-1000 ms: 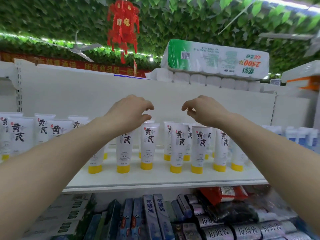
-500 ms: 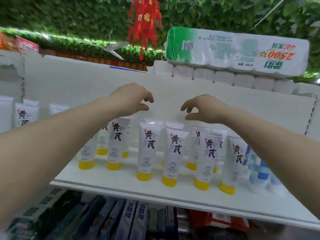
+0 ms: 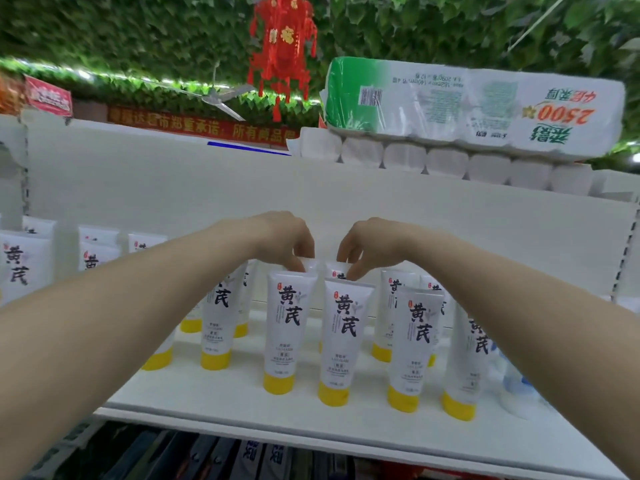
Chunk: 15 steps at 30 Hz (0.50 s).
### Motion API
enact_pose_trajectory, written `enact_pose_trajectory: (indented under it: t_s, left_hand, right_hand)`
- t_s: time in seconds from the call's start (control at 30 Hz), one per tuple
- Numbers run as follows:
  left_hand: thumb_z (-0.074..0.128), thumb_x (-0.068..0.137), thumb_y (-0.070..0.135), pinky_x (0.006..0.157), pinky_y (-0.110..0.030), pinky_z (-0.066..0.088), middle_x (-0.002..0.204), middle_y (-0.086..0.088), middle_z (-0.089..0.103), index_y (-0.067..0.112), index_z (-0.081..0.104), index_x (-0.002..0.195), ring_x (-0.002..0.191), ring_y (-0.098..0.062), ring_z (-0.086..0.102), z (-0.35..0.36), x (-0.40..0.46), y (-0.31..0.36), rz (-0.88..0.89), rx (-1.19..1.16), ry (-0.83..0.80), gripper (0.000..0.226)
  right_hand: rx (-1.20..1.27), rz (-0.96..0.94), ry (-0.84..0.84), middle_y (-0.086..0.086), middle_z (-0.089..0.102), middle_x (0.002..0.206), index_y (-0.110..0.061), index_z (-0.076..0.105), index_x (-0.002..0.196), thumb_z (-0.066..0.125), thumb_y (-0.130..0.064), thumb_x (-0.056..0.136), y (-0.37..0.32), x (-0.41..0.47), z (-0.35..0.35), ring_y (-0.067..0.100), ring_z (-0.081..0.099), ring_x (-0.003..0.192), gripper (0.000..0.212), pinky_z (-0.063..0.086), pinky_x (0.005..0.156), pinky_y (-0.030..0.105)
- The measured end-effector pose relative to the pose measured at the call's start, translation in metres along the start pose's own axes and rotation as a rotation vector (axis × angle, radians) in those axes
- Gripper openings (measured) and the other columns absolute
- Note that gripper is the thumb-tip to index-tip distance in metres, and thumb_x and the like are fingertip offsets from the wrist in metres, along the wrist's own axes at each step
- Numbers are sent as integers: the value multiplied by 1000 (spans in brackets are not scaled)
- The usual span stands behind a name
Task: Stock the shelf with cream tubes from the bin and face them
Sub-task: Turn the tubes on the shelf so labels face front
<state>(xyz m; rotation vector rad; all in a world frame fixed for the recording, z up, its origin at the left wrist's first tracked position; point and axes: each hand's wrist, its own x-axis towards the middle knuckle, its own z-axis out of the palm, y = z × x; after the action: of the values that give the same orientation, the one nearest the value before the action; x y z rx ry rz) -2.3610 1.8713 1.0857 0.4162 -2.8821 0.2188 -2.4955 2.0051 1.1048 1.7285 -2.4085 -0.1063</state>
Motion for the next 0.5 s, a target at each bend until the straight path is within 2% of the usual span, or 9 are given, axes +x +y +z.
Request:
enact_pose_trajectory:
  t_s: [0.07, 0.13, 0.23, 0.33, 0.5]
  left_hand:
    - [68, 83, 32, 88, -35, 50, 106, 7, 68, 24, 68, 111, 96, -16, 61, 6, 5, 1, 17, 37, 5, 29]
    - [67, 83, 28, 83, -34, 50, 102, 4, 68, 22, 68, 109, 93, -18, 60, 11, 9, -1, 34, 78, 30, 26]
    - [68, 80, 26, 72, -33, 48, 91, 0, 68, 17, 68, 99, 84, -22, 60, 16, 14, -7, 38, 108, 69, 21]
    - [70, 78, 26, 69, -32, 46, 88, -4, 69, 12, 68, 94, 84, -25, 61, 19, 17, -14, 37, 114, 88, 21]
    - [73, 78, 26, 66, -28, 42, 87, 1, 66, 15, 68, 95, 80, -21, 57, 18, 17, -18, 40, 90, 78, 21]
  right_hand:
    - [-10, -10, 15, -13, 57, 77, -29, 66, 86, 75, -35, 79, -1, 7, 6, 11, 56, 77, 13, 45, 69, 26]
    - [-27, -19, 21, -11, 48, 63, -28, 52, 63, 73, -32, 80, -3, 12, 11, 9, 46, 60, 27, 35, 54, 24]
    - [-50, -26, 39, -4, 45, 58, -23, 46, 58, 72, -28, 81, -4, 15, 15, 16, 41, 57, 34, 32, 53, 28]
    - [-59, -18, 53, -2, 44, 56, -20, 46, 57, 73, -27, 80, -5, 17, 16, 16, 39, 55, 36, 31, 54, 30]
    - [-60, -11, 78, -4, 45, 56, -21, 46, 56, 74, -25, 79, -3, 19, 19, 12, 40, 54, 36, 31, 51, 28]
